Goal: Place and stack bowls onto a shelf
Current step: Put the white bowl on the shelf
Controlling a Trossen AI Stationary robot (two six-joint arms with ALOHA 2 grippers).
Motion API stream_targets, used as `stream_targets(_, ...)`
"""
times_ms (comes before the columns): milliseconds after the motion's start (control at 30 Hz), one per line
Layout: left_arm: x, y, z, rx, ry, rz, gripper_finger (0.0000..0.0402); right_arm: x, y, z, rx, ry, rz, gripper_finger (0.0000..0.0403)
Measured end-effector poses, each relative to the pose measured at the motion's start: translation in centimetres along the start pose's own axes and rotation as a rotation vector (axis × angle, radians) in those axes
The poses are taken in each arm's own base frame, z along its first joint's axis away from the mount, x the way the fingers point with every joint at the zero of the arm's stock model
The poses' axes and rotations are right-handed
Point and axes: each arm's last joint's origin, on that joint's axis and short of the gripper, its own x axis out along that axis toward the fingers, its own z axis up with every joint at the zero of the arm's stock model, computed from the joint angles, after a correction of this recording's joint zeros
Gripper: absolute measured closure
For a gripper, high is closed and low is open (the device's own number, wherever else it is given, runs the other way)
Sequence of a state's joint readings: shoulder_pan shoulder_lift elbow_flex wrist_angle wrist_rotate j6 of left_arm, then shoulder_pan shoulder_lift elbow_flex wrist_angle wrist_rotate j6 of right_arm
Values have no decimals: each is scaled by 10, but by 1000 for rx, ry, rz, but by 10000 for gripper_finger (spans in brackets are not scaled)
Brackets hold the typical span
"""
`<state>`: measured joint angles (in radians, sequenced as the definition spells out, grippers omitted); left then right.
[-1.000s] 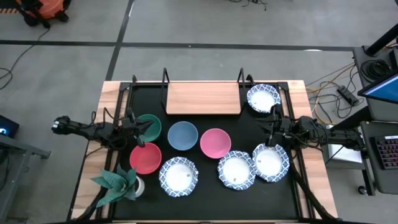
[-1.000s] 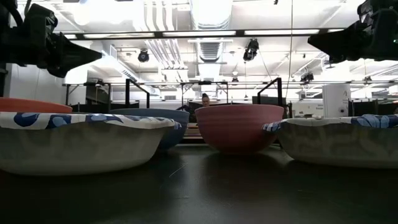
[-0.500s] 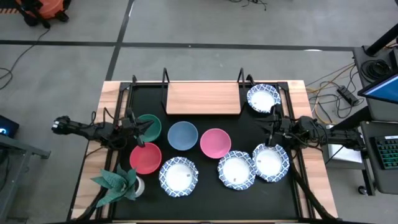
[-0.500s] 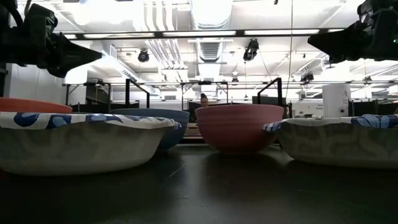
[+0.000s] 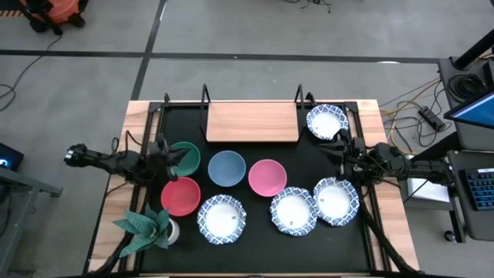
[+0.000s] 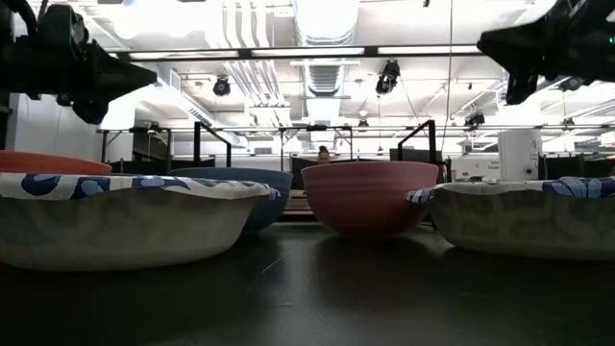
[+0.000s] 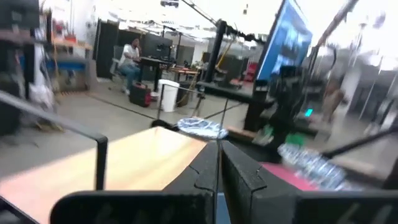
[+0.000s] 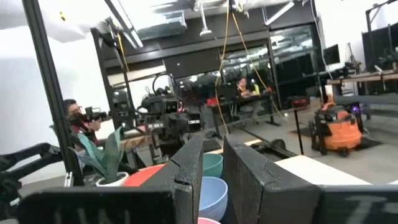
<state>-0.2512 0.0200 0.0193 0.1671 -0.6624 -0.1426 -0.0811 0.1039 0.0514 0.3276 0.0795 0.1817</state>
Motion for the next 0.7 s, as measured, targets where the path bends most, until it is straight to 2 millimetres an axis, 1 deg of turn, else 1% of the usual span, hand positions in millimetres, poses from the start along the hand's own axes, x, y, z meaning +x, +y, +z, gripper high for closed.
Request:
stream_targets(100,0,0,4,-135,-33,-6,402,7,3,15,-17,2,-5,349)
stream_targets(167,0,-1,7,-180,-59,-12,402,14,5,24,-28,32,-39,349)
stream_targets(267,0,-1,10,-193,-89,-16,402,28,6,35,-43,128,-119,349)
stream_targets(400,-1,0,14,-191,-122,13,402,55,8,40,-76,317,-186,349)
stream_targets(567,-1,0,16,-288,-147,19,402,79,13,56,-105,455,-205,349)
stream_targets(700,-3,-3,25,-286,-214,-94,402,95,16,67,-116,529,-216,349)
